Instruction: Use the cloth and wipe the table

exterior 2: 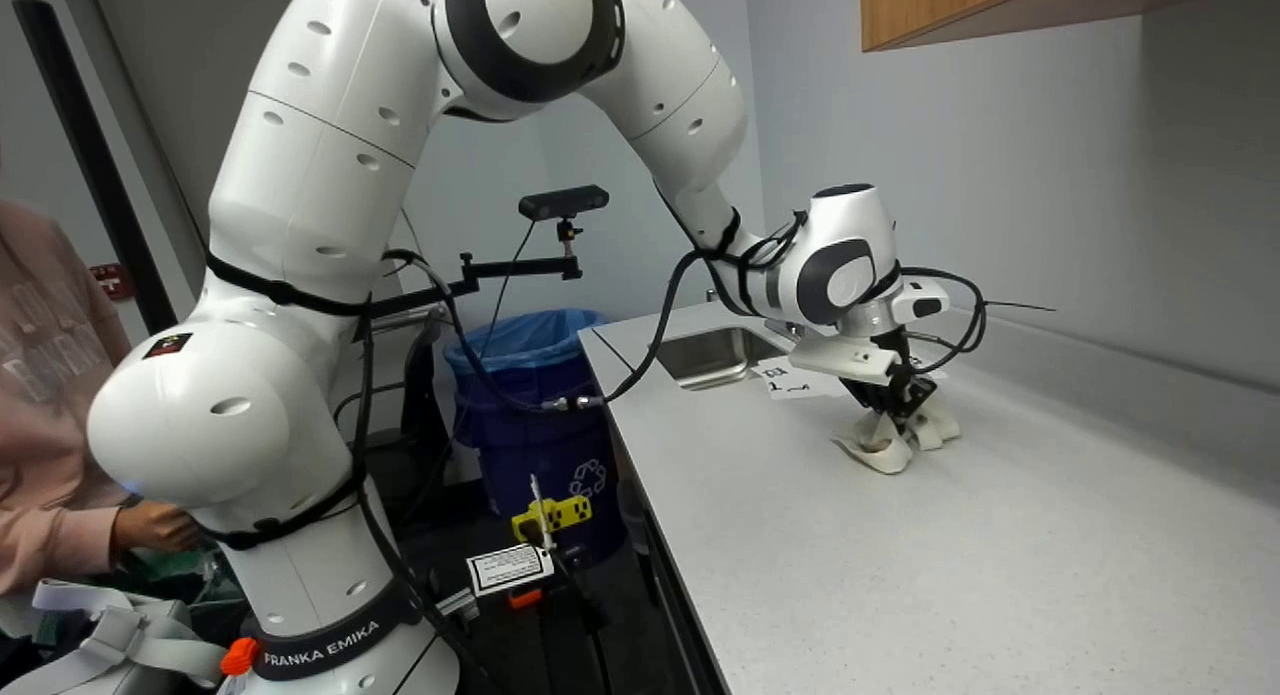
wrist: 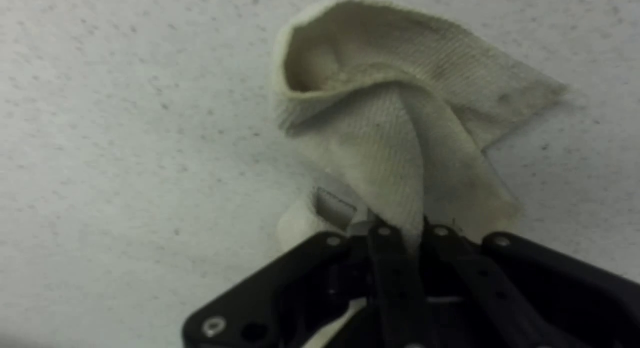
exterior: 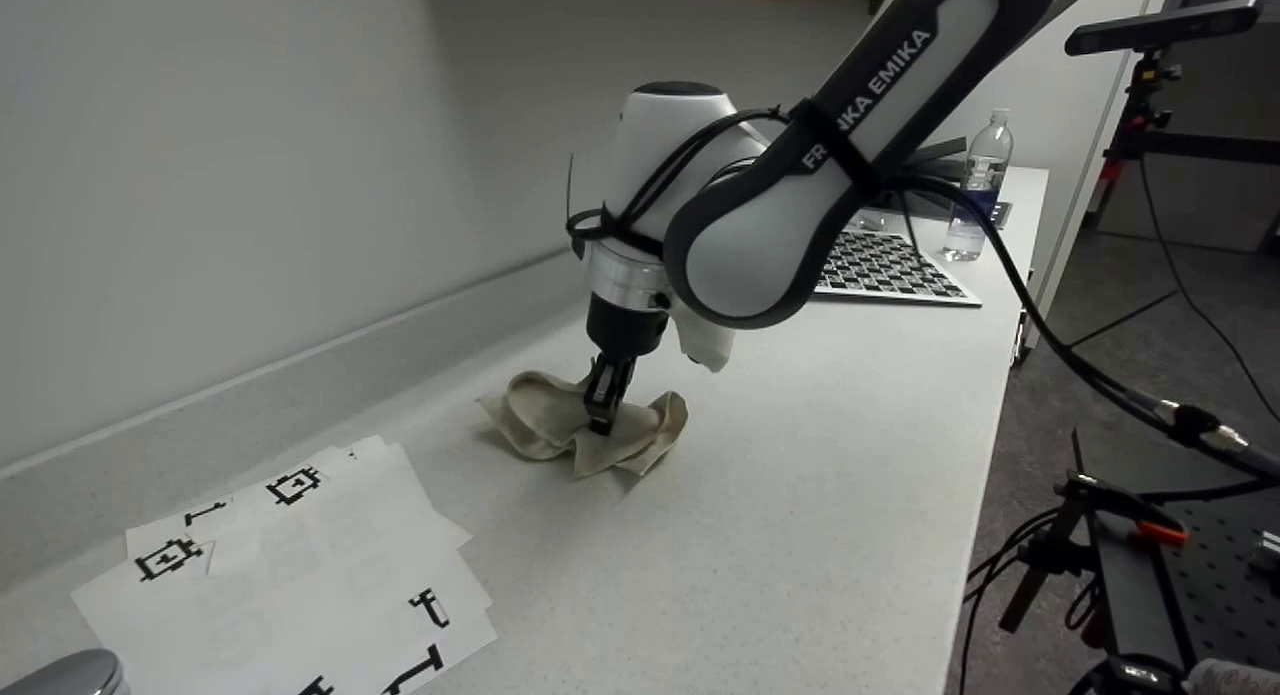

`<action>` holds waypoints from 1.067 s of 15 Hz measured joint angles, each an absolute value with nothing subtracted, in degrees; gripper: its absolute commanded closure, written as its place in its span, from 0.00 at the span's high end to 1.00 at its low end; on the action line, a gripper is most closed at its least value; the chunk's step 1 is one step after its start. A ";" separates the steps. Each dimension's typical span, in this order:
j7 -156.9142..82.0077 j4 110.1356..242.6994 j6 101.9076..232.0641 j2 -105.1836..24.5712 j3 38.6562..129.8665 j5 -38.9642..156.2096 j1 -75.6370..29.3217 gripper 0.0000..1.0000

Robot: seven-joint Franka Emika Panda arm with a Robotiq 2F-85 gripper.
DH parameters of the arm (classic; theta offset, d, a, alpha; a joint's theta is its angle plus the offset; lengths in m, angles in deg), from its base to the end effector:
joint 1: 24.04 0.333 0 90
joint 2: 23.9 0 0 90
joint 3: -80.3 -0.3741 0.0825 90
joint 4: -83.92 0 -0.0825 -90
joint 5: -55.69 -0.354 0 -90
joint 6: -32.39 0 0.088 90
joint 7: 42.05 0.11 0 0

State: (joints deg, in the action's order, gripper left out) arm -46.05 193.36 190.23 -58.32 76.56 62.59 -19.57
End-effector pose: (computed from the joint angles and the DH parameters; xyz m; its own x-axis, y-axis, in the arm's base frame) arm 0.6600 0.0946 0.2730 0.9248 0.2957 0.2395 0.2921 -0.9550 0.0511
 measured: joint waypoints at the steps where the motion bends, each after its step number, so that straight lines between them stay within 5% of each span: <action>1: -46.10 194.81 191.83 -57.65 76.60 62.20 -20.87 0.02; 9: -46.25 206.67 202.15 -50.86 77.23 60.33 -28.08 0.02; 16: -46.19 207.87 201.42 -49.41 77.15 60.81 -24.26 0.02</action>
State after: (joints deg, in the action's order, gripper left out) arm -46.19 207.87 201.42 -49.41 77.15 60.81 -24.26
